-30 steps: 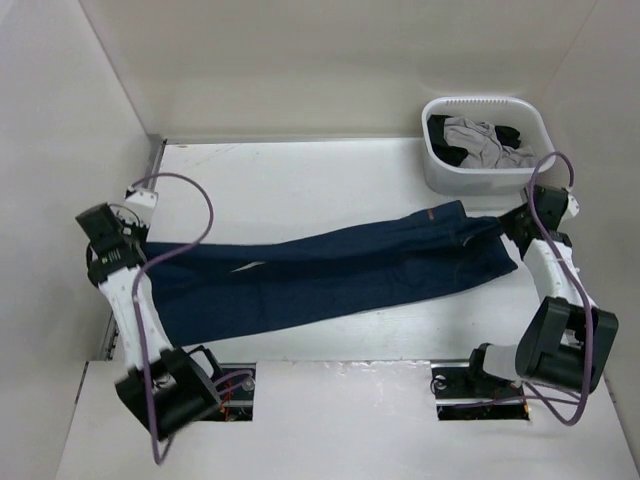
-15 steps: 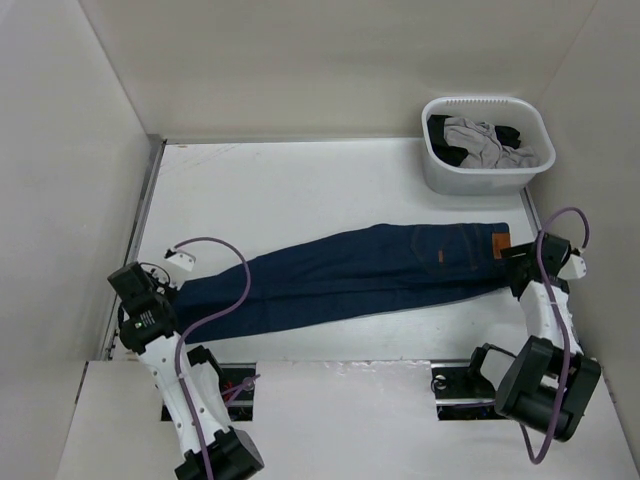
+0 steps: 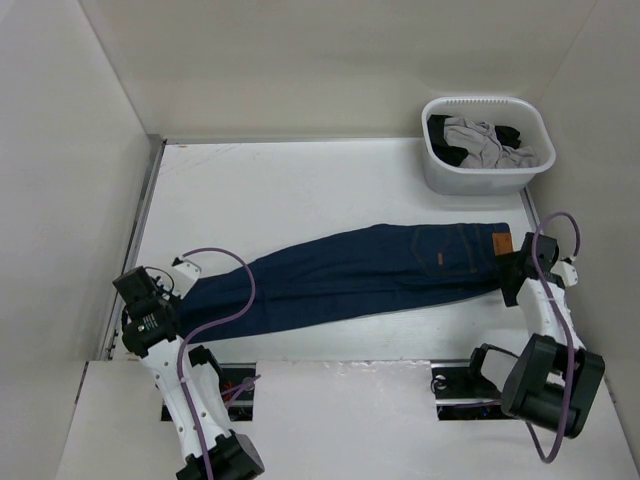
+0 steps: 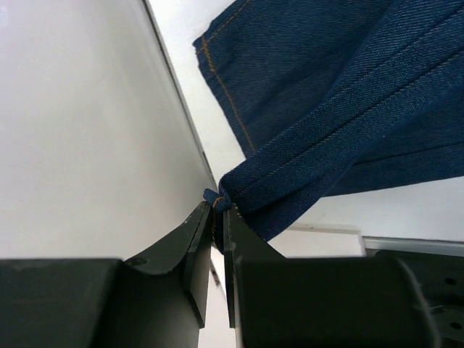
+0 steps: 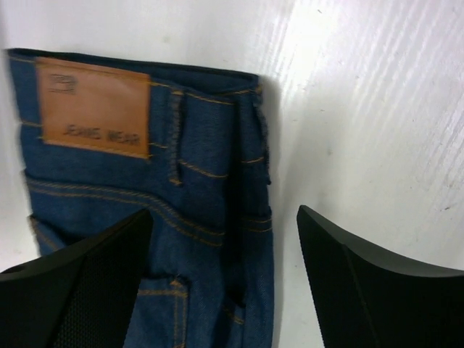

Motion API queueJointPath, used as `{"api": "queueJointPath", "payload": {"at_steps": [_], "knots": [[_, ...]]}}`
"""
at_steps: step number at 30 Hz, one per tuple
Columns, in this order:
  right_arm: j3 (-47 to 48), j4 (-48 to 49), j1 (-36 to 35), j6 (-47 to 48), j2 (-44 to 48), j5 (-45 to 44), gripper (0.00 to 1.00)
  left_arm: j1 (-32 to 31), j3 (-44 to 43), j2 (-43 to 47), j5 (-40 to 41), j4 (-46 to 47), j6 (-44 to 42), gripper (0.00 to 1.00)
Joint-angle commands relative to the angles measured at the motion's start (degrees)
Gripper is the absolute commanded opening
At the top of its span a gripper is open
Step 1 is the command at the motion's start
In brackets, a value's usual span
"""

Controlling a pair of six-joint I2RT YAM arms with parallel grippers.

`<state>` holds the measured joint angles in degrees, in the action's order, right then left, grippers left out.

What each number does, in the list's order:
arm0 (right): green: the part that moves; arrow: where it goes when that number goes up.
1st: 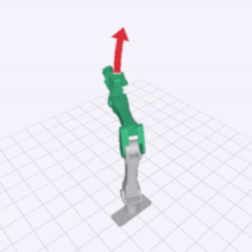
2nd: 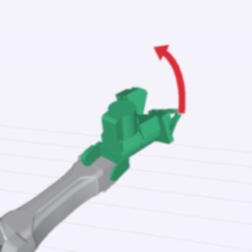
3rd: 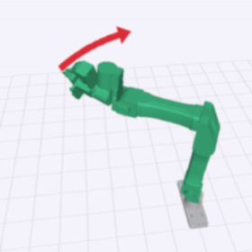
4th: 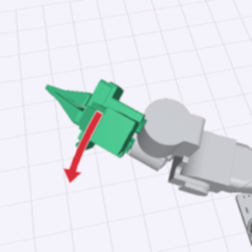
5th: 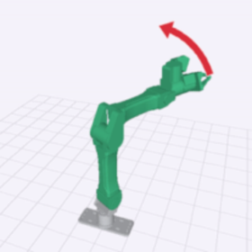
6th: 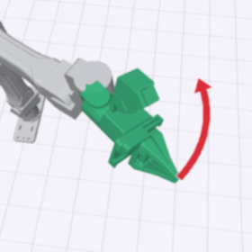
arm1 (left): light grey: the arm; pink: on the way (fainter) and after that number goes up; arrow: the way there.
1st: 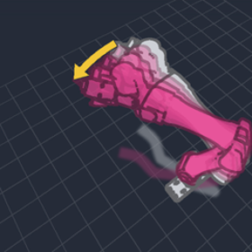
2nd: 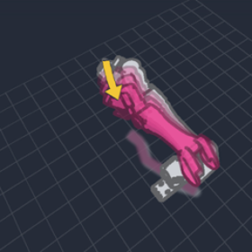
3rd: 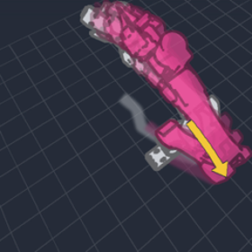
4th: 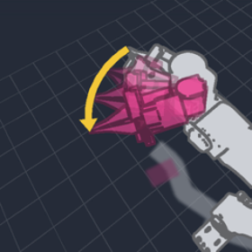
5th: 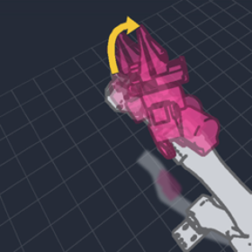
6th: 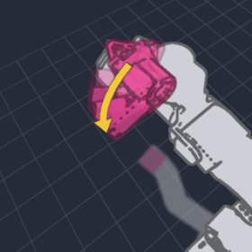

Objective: Fold and stack the trousers
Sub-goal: Fold the trousers

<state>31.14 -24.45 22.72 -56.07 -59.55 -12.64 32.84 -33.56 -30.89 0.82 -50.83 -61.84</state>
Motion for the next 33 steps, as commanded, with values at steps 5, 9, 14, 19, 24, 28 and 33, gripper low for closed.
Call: {"api": "queueJointPath", "payload": {"at_steps": [5, 9, 14, 19, 24, 28, 33], "knots": [[5.3, 4.0, -0.4, 0.3, -8.7, 2.7, 0.64, -0.3, 0.4, 0.6, 2.3, 4.3, -4.1, 0.02], [6.0, 4.4, 0.2, -0.1, -12.6, 4.3, 0.44, -0.3, 0.8, 0.6, 2.5, 5.3, -4.0, 0.02], [7.4, 1.1, 1.1, 0.9, -9.7, 1.8, 0.02, -0.1, -0.4, 0.8, 3.0, 5.6, -5.1, 0.01], [8.9, -5.4, 2.5, 2.9, -0.1, -6.6, 0.03, -0.1, -2.7, 1.5, 2.7, 3.5, -9.2, 0.03], [7.0, -4.0, 2.0, 2.2, -2.8, -3.4, 0.34, -1.1, -5.7, 1.4, 0.1, -17.9, -20.1, 0.31], [5.2, -3.8, 3.0, 2.5, -2.1, -3.5, 0.45, -3.5, -16.1, -3.6, -1.6, -43.8, -23.6, 0.51], [4.5, -3.4, 3.3, 4.3, -0.8, -5.3, 0.49, -7.7, -24.6, -11.6, 0.1, -48.1, -19.9, 0.55]]}}
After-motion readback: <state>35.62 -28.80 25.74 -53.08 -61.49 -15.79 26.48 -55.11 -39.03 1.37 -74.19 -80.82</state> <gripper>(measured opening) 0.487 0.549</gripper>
